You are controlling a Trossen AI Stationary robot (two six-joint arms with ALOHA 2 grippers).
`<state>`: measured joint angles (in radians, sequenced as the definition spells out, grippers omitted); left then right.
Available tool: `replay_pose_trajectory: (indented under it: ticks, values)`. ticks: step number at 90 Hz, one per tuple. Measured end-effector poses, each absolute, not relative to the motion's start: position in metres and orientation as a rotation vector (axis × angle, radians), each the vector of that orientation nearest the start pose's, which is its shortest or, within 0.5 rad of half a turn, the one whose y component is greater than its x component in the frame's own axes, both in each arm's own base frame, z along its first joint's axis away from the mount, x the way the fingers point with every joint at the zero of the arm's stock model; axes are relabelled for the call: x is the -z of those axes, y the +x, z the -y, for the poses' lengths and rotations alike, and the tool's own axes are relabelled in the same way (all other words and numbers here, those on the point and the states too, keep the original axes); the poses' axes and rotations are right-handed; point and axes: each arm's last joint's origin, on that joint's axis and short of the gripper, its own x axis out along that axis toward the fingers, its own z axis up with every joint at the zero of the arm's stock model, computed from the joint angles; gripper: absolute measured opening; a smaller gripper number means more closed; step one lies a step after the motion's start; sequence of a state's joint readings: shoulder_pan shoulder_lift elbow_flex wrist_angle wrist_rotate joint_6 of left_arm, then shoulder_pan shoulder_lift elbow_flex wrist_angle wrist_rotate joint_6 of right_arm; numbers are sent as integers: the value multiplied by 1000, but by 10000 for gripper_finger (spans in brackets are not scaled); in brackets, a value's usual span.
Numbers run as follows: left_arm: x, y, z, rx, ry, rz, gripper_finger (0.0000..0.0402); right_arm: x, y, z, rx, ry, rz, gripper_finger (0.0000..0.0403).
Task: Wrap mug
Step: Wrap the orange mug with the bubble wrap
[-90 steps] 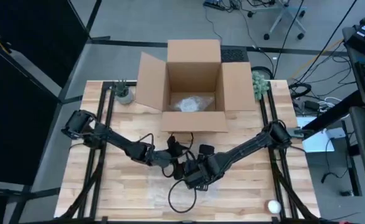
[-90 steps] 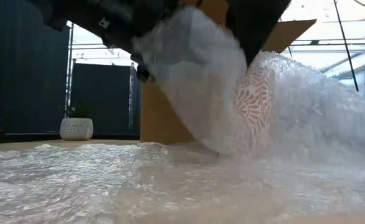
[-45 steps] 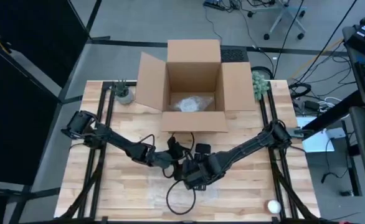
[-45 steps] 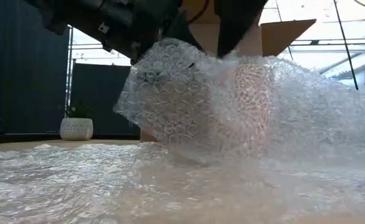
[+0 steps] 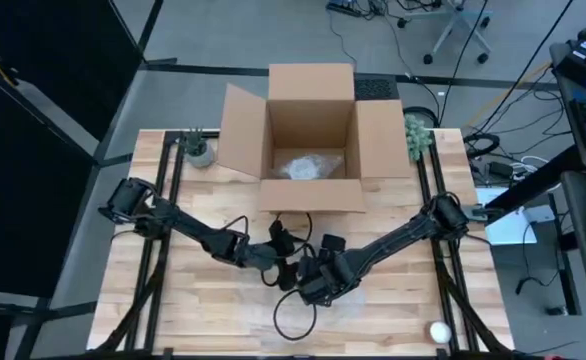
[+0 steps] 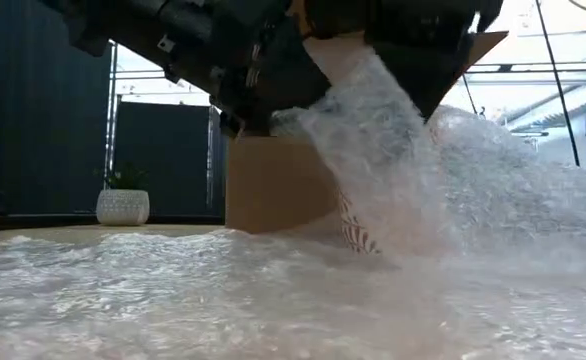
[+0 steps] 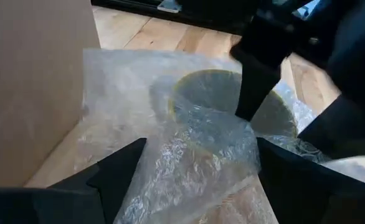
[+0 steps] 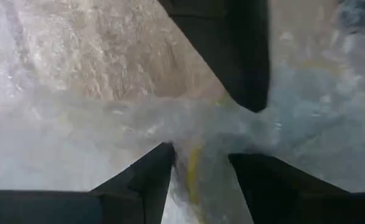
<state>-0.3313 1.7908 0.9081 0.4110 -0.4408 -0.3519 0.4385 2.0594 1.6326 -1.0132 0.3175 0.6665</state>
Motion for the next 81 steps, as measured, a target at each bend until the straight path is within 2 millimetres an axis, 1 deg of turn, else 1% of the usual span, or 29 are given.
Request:
replay_pose_trajectory:
  ticks: [19, 39, 52, 64, 81]
  values:
    - [-170, 346, 109, -134, -178, -427, 273, -179, 368, -162, 330, 35, -1260, 160]
    - [-185, 333, 112, -99, -169, -482, 273, -176, 369, -163, 307, 30, -1253, 160]
    - [-197, 317, 119, -83, -161, -541, 273, -175, 370, -164, 281, 31, -1259, 160]
    - [-199, 297, 129, -70, -122, -650, 273, -175, 373, -166, 253, 49, -1239, 160]
    - [-210, 268, 149, -128, -52, -663, 273, -174, 374, -166, 229, 34, -1229, 160]
